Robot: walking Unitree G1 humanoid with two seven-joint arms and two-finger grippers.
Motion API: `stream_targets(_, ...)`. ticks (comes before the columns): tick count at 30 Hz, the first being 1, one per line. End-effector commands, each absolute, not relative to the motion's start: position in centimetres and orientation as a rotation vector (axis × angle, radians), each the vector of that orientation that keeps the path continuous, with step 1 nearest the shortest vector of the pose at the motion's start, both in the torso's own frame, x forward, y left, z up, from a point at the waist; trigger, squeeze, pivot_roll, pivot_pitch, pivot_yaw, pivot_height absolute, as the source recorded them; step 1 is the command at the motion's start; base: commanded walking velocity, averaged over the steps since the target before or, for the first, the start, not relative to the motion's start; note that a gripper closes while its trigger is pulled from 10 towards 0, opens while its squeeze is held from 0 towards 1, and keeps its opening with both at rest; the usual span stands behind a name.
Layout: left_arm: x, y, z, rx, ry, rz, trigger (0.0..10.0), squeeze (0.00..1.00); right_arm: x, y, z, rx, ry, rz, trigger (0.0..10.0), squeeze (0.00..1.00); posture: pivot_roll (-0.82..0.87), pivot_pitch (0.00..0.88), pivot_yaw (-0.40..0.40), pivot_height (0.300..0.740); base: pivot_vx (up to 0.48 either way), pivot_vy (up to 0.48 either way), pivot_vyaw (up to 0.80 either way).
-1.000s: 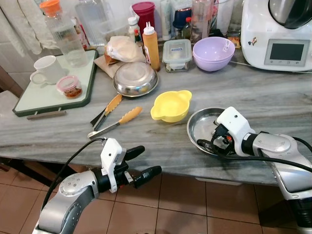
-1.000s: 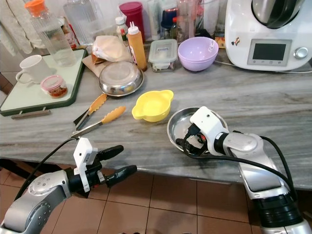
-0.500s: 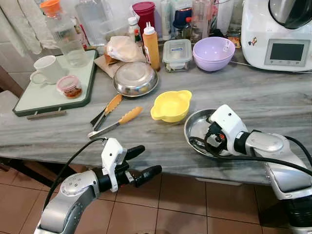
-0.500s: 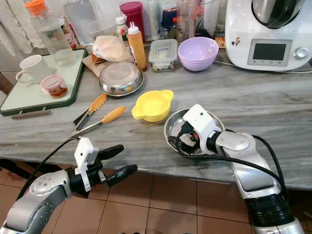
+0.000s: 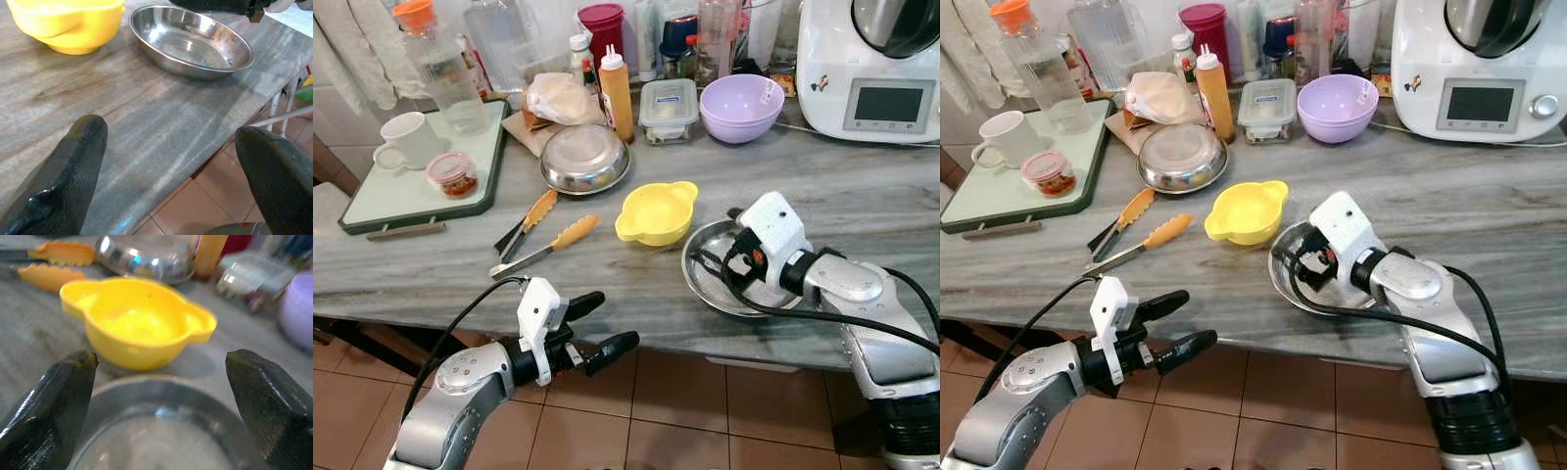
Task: Setting the table
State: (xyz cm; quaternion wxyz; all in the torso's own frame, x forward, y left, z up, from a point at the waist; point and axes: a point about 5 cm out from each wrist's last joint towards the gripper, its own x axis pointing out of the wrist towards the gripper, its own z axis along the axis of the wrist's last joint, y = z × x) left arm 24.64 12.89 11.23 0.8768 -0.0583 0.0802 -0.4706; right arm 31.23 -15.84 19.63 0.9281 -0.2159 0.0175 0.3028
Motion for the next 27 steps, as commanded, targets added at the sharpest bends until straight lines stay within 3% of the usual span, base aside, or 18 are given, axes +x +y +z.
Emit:
stream_targets(1,24.6,13.4,11.5,-0.115,0.154,-0.946,10.0,0.0,31.1,-15.2,20.7,-0.467,-0.046,0.6,10.0,0.36,-0.23,0.113,0.133,0.74,0.0,0.0,0.0)
stream_targets(9,24.2,13.5,11.3,-0.126,0.158,-0.934,10.0,0.0,31.5,-16.3,19.2,-0.513,0.016,0.507,10.0,0.35,-0.22,0.115,0.131,0.74,0.0,0.0,0.0)
stream_targets(17,24.2,13.5,11.4,-0.125,0.159,-0.931,10.0,0.0,31.5,-16.7,17.9,-0.526,0.141,0.531,10.0,0.33,-0.22,0.116,0.134,0.74,0.0,0.0,0.0)
stream_targets(27,24.1,13.4,11.3,-0.125,0.163,-0.936,10.0,0.0,31.7,-17.0,16.4,-0.523,0.27,0.559,10.0,0.2,-0.22,0.122,0.133,0.74,0.0,0.0,0.0)
